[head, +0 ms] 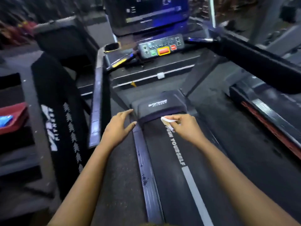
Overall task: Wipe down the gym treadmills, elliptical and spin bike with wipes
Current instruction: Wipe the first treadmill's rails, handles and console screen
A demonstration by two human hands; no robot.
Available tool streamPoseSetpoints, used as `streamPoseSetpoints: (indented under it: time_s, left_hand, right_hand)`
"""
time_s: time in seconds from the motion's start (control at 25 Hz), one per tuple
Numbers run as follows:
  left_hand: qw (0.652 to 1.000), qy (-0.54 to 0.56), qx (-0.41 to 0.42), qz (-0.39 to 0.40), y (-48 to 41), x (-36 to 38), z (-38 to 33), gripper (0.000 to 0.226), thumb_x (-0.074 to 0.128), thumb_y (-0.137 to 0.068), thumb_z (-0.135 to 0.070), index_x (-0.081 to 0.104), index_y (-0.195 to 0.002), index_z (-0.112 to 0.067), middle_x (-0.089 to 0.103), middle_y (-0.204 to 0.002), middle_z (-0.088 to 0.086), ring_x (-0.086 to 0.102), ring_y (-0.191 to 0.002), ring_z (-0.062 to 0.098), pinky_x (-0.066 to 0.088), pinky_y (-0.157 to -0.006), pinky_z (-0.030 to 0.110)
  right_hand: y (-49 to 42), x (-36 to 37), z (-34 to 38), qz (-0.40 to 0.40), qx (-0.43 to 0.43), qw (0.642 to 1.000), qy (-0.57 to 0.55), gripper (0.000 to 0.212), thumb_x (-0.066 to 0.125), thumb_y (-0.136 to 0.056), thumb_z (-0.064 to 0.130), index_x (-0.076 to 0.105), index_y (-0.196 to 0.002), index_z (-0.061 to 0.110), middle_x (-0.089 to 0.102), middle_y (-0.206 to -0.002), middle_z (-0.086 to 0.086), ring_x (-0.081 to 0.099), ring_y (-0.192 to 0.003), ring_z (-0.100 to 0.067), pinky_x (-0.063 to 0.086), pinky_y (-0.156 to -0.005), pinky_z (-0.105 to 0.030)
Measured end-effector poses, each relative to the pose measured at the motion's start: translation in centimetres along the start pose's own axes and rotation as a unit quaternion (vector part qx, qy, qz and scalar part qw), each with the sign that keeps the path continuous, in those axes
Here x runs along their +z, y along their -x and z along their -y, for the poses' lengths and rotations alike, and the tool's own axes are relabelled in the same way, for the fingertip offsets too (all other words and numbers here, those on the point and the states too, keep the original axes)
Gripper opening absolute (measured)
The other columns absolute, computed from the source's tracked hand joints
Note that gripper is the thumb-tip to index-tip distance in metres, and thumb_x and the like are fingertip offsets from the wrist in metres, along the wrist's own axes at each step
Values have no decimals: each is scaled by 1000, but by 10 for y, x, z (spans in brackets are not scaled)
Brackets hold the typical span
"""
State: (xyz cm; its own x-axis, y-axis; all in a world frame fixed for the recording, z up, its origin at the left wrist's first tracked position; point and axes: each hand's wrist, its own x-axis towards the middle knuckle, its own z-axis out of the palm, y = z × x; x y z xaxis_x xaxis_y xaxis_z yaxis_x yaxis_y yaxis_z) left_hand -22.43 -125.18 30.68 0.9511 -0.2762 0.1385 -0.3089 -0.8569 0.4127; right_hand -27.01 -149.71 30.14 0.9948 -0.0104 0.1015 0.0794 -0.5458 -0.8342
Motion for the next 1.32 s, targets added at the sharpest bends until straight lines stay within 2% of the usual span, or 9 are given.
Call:
streamPoseSetpoints:
  time_s: [0.12, 0.2, 0.36, 0.44, 0.52, 0.68, 0.92, 1.16, 1.32]
  left_hand:
    - [995, -19, -74, -62, -10, -7, 17, 61, 60, -88, -40, 46, -138, -10, 52, -135, 16, 47, -126, 33, 39, -105, 42]
    - [985, -32, -138, -96, -22, -14, 30, 65, 61, -89, -40, 40, -143, -11, 46, -141, 16, 42, -130, 33, 37, -106, 44]
    - [946, 9, -309, -99, -54, -25, 69, 77, 54, -92, -48, 15, -152, -21, 29, -150, 22, 32, -136, 38, 30, -111, 48]
    - [931, 61, -349, -84, -73, -26, 91, 76, 48, -93, -52, 10, -153, -25, 29, -149, 25, 34, -135, 40, 28, -112, 46]
    - [928, 66, -360, -70, -88, -23, 106, 72, 43, -93, -55, 12, -152, -29, 37, -145, 23, 40, -131, 39, 31, -110, 43]
    - [931, 21, -359, -58, -92, -19, 116, 66, 35, -91, -64, 15, -150, -41, 48, -137, 16, 47, -124, 39, 36, -101, 44]
    - [933, 15, -355, -56, -90, -22, 109, 65, 31, -88, -68, 10, -147, -50, 50, -126, 4, 52, -117, 29, 40, -97, 42]
    - [931, 10, -361, -56, -90, -24, 102, 69, 18, -78, -74, 0, -143, -59, 46, -106, -9, 54, -102, 14, 41, -92, 35]
    - [928, 10, -369, -60, -91, -25, 98, 62, 20, -81, -70, -4, -138, -63, 46, -108, -13, 53, -95, 4, 41, -92, 33]
  right_hand:
    - [-35, 0, -2, 45, -20, 999, -3, 17, 59, -89, 20, 72, -86, 10, 54, -51, 14, 44, -66, 14, 36, -58, -3]
    - [-53, 3, -5, 57, 4, 998, -38, 18, 58, -88, 16, 75, -93, 20, 50, -49, 23, 47, -56, 16, 36, -57, 0]
    - [-104, 34, 4, 92, 18, 986, -137, 22, 55, -86, 11, 75, -95, 15, 67, -67, -8, 48, -53, 5, 37, -55, -7]
    - [-140, 60, 12, 99, 8, 981, -168, 24, 54, -86, 11, 75, -92, 21, 67, -71, -1, 51, -60, 1, 43, -62, -15]
    - [-178, 84, 19, 104, 0, 978, -178, 24, 56, -84, 14, 74, -84, 31, 68, -71, 4, 55, -65, -6, 49, -67, -28]
    - [-252, 124, 37, 114, 10, 975, -188, 26, 54, -74, 19, 72, -74, 38, 72, -78, 10, 64, -76, -11, 53, -78, -38]
    - [-340, 188, 50, 83, 42, 974, -209, 16, 55, -74, 32, 70, -73, 39, 71, -74, 7, 66, -76, -18, 56, -73, -42]
    - [-414, 230, 69, 39, 10, 980, -194, 36, 47, -86, 1, 71, -108, 17, 70, -108, -4, 64, -98, -20, 48, -91, -29]
    - [-440, 251, 71, 60, -32, 978, -196, 34, 46, -89, -1, 69, -111, 13, 69, -111, -3, 61, -100, -15, 42, -84, -10]
